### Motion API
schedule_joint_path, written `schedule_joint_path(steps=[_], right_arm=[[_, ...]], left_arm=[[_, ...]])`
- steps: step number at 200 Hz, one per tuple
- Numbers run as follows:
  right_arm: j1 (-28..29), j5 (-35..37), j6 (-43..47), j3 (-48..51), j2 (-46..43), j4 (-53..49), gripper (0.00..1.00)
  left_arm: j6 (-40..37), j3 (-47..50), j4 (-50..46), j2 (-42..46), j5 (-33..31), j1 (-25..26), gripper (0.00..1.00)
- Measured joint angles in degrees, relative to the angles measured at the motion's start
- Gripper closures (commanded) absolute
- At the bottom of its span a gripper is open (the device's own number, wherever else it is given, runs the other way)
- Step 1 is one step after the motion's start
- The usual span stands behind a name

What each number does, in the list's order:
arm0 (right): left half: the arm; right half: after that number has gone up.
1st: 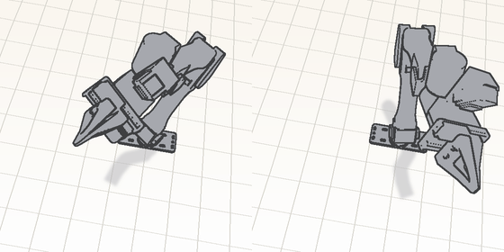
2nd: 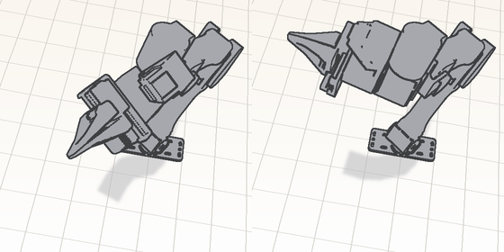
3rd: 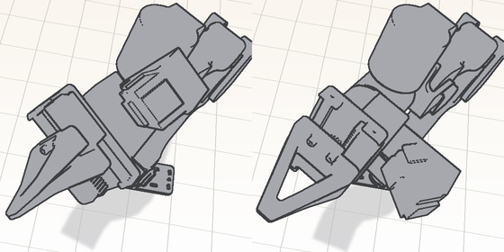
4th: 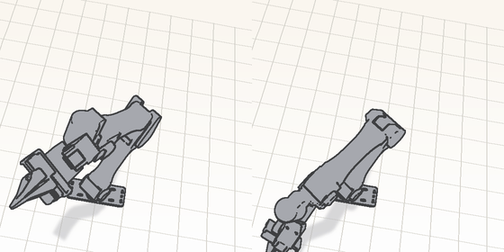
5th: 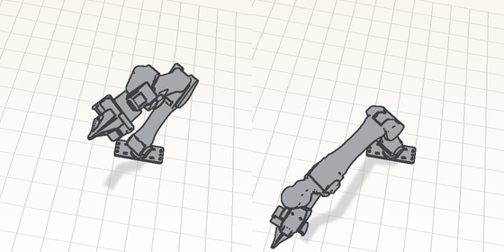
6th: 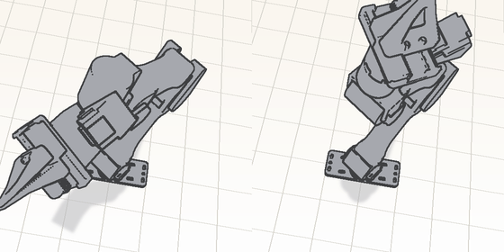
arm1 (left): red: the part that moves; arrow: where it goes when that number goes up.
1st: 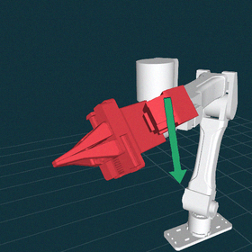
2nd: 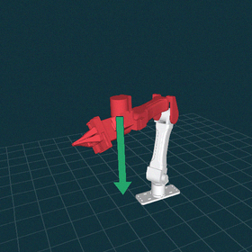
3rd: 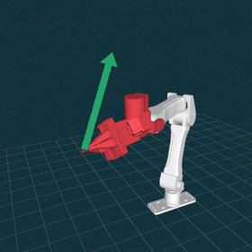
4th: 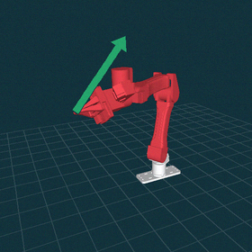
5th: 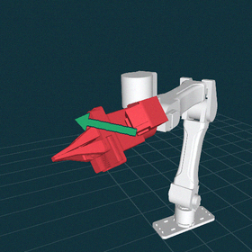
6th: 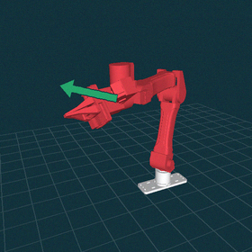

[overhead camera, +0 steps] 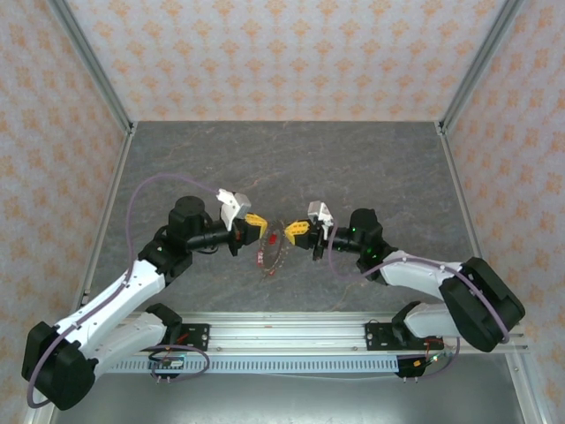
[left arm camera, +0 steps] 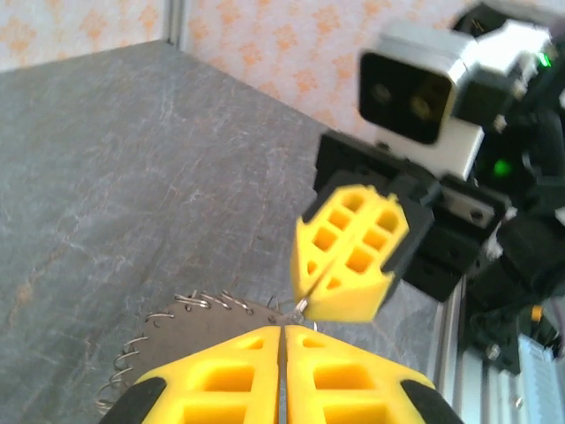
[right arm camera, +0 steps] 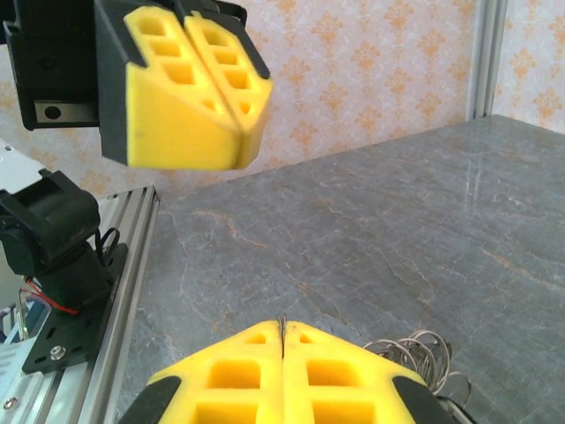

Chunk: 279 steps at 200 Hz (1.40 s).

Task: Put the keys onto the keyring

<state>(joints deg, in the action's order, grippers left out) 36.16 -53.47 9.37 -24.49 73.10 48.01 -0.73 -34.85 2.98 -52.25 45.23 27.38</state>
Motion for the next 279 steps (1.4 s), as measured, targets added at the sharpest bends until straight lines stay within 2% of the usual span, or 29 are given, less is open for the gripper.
schedule_joint_path(steps=[24,52,102,172,210,279], right_arm=[[-0.2,-1.2,4.1,-3.3,-0.5,-7.1,1.00],[0.1,-0.1,10.6,-6.6,1.2,-16.3,1.00],[3.8,6.1,12.4,-3.5,11.6,-19.2,1.00],[7.7,10.1,12.4,0.3,16.3,-19.7,1.00],[8.0,10.1,13.2,-0.1,16.7,-20.3,0.96],[8.2,10.7,16.4,-0.6,13.7,-27.2,0.90]], left_arm=[[-4.6,0.0,-1.2,-0.7,0.4,0.0,0.90],[-5.4,0.8,-1.2,-3.0,-0.7,0.0,0.91],[-0.8,6.4,0.4,-8.7,-7.3,0.0,0.92],[6.5,10.3,5.4,-17.0,-11.9,0.4,0.95],[8.1,10.3,5.5,-20.4,-12.7,0.4,0.95],[8.4,10.2,5.6,-22.6,-12.8,0.8,0.95]])
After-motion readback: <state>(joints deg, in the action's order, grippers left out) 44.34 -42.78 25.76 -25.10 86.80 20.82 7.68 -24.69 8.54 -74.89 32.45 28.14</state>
